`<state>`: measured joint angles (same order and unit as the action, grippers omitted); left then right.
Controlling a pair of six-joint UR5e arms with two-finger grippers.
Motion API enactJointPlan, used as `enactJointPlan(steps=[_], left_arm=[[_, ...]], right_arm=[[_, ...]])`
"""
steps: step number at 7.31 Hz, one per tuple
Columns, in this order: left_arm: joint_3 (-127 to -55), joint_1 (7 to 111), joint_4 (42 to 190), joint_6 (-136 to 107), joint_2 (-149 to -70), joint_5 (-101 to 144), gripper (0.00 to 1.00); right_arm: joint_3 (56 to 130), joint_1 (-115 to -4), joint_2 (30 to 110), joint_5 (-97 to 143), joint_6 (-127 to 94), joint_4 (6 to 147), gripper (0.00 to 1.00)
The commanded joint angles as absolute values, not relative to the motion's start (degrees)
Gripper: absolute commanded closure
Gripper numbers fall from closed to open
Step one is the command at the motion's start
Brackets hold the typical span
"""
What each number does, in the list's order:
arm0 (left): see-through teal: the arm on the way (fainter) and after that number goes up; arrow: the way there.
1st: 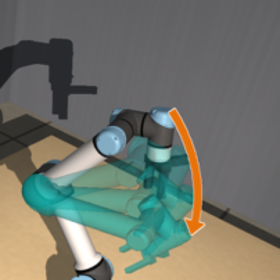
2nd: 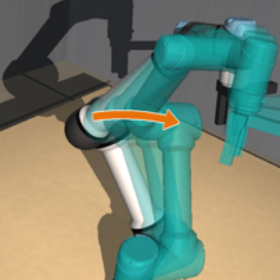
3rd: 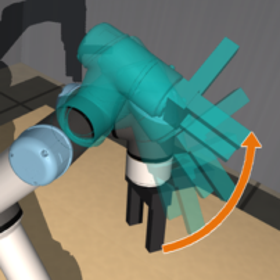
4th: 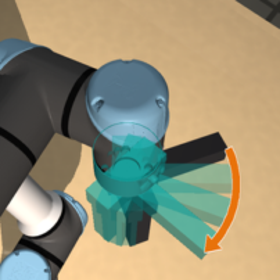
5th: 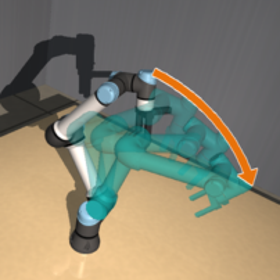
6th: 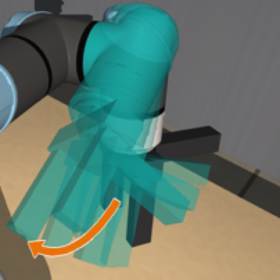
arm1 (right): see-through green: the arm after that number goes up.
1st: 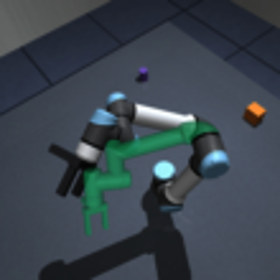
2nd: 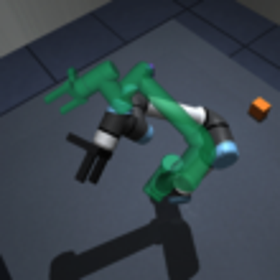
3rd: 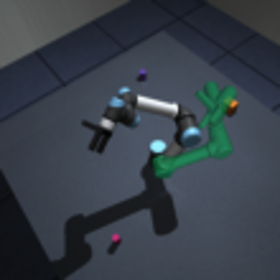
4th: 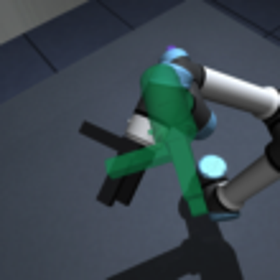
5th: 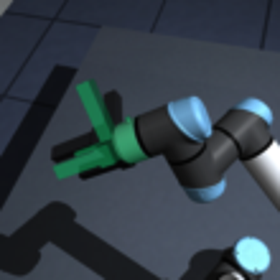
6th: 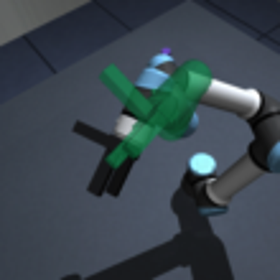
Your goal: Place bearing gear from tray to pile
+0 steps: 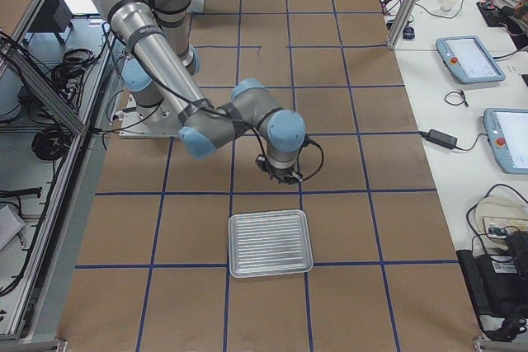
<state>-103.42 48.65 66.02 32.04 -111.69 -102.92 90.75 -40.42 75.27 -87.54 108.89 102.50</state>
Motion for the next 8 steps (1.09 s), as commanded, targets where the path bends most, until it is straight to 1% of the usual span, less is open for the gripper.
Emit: enactJointPlan(steps=[1,2,3,4,7,8], left_arm=[[-103.80,45.09,66.09,35.84,-113.11,-103.27,1.00],[-103.80,45.52,65.92,35.34,-113.55,-102.75,1.00],[-103.89,45.96,65.92,34.72,-114.08,-101.61,1.00],[-103.89,46.05,66.35,33.93,-114.34,-98.38,1.00],[-103.80,46.23,66.09,33.75,-115.57,-98.00,1.00],[-103.80,46.23,66.18,33.84,-115.58,-98.00,0.41]], right_arm=[[94.02,-51.71,83.64,-87.72,90.18,100.37,0.87],[95.70,-59.08,85.32,-87.45,78.43,100.46,0.87],[95.63,-67.15,85.95,-88.50,68.74,101.33,0.87],[95.54,-73.85,85.78,-91.12,60.12,101.69,0.87],[96.06,-93.36,83.25,-90.71,23.07,102.65,0.87],[96.06,-99.52,80.01,-90.01,10.41,107.27,0.87]])
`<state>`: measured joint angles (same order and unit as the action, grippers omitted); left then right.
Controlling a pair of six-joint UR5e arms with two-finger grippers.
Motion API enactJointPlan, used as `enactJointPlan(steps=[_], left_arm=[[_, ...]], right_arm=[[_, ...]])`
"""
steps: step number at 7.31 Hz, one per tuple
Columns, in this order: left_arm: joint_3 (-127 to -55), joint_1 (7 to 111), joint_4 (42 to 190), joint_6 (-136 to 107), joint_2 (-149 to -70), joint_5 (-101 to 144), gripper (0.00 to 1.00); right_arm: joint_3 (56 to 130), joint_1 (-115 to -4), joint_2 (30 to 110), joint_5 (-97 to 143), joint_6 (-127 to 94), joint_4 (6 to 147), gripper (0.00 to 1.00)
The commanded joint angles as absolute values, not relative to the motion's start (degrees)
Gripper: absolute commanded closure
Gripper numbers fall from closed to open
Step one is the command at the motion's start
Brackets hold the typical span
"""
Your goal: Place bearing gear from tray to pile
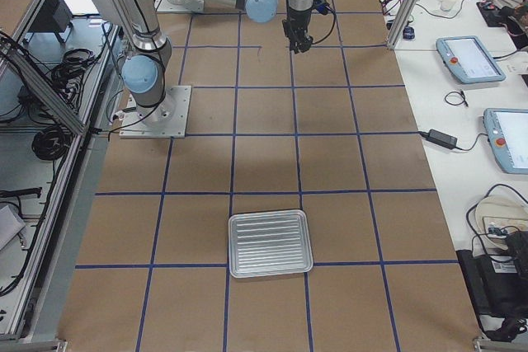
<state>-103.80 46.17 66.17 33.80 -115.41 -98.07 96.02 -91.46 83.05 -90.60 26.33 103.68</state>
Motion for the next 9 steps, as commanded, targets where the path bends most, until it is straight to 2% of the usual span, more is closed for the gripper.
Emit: enactJointPlan(steps=[1,3,5,6,7,8,9], left_arm=[[-103.80,46.32,66.53,33.92,-115.58,-98.00,0.00],[-102.93,47.62,67.75,34.01,-114.27,-98.26,0.00],[-97.33,56.30,71.78,33.40,-109.97,-98.96,0.00],[-94.51,59.90,72.85,30.44,-109.08,-98.36,0.00],[-93.18,64.55,72.69,28.58,-108.38,-98.00,0.00],[-93.25,69.30,72.51,23.08,-108.28,-97.39,0.00],[-93.25,72.65,71.90,20.94,-108.37,-93.90,0.00]], right_arm=[[95.54,-105.50,75.72,-90.78,3.15,112.19,0.84],[96.15,-112.04,68.85,-91.93,0.80,112.94,0.84],[96.24,-114.59,63.13,-94.57,0.62,118.42,0.84],[95.81,-114.87,62.24,-94.66,0.70,120.65,0.76],[95.54,-114.79,62.57,-94.22,0.70,120.85,0.57],[95.45,-114.79,62.67,-94.48,0.62,122.24,0.01],[95.45,-114.61,63.01,-94.57,0.53,122.26,0.00]])
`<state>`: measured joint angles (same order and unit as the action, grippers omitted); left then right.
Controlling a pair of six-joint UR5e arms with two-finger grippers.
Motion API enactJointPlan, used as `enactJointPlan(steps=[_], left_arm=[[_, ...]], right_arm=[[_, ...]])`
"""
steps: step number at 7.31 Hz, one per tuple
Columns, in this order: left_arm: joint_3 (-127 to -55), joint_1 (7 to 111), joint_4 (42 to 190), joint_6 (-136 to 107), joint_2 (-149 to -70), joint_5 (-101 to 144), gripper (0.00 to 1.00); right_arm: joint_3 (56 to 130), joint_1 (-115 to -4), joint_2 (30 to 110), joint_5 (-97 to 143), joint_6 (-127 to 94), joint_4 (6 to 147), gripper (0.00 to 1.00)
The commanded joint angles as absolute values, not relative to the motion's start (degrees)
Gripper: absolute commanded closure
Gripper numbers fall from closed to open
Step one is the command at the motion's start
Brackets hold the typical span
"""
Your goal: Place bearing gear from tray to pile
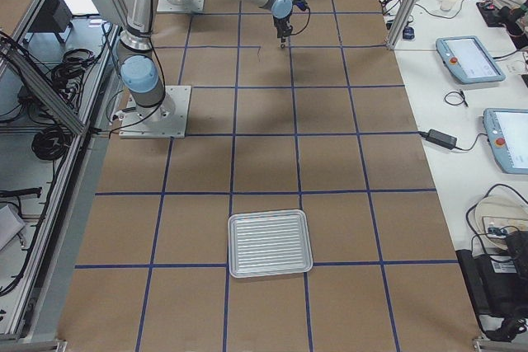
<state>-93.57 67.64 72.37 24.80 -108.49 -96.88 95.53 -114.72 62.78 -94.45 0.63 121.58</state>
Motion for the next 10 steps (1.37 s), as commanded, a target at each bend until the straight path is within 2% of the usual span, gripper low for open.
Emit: enactJointPlan(steps=[1,3,5,7,8,10], left_arm=[[-93.25,74.60,71.02,19.79,-108.89,-93.08,0.00],[-93.34,80.21,70.14,12.16,-109.51,-87.91,0.00],[-94.04,88.20,65.24,7.68,-110.82,-87.72,0.00],[-94.31,98.56,60.85,4.58,-113.45,-86.85,0.00],[-94.48,102.44,58.73,0.48,-115.64,-85.36,0.00],[-94.83,107.55,53.71,-0.26,-119.34,-85.60,0.00]], right_arm=[[95.28,-112.87,66.06,-94.40,0.70,122.08,0.00],[94.93,-104.82,74.49,-93.87,3.33,117.55,0.00],[94.75,-95.07,83.02,-92.90,3.77,105.36,0.00],[89.77,-85.64,86.91,-92.90,6.06,95.50,0.00],[87.39,-86.04,88.14,-92.64,4.85,90.49,0.00],[85.44,-87.18,89.12,-94.29,-2.25,89.39,0.00]])
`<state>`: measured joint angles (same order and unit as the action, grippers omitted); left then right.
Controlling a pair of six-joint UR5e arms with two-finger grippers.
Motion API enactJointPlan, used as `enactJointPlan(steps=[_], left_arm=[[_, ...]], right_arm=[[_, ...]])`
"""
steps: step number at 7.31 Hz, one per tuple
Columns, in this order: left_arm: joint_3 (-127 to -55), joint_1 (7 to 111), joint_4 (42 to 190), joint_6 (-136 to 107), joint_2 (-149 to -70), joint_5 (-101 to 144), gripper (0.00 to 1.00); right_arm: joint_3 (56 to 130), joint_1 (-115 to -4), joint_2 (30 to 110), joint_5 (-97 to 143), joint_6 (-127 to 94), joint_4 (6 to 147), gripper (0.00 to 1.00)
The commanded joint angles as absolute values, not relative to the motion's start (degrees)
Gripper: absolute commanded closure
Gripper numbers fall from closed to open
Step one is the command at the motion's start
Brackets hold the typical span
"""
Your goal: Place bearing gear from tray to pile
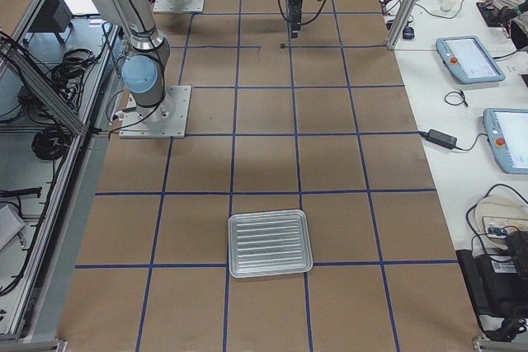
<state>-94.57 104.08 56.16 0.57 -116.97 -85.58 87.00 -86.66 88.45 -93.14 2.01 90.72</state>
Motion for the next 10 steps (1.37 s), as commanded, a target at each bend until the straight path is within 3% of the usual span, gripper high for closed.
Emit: enactJointPlan(steps=[1,6,10], left_arm=[[-94.83,109.14,53.01,-0.26,-120.31,-85.69,0.00],[-97.11,111.44,52.12,-0.26,-122.17,-85.87,0.03],[-97.12,111.45,51.59,-0.26,-122.34,-85.69,0.19]], right_arm=[[84.82,-88.84,88.69,-94.65,-4.90,89.99,0.00],[83.67,-95.02,84.20,-94.39,-8.44,97.04,0.00],[84.02,-95.19,84.11,-93.69,-8.44,97.47,0.00]])
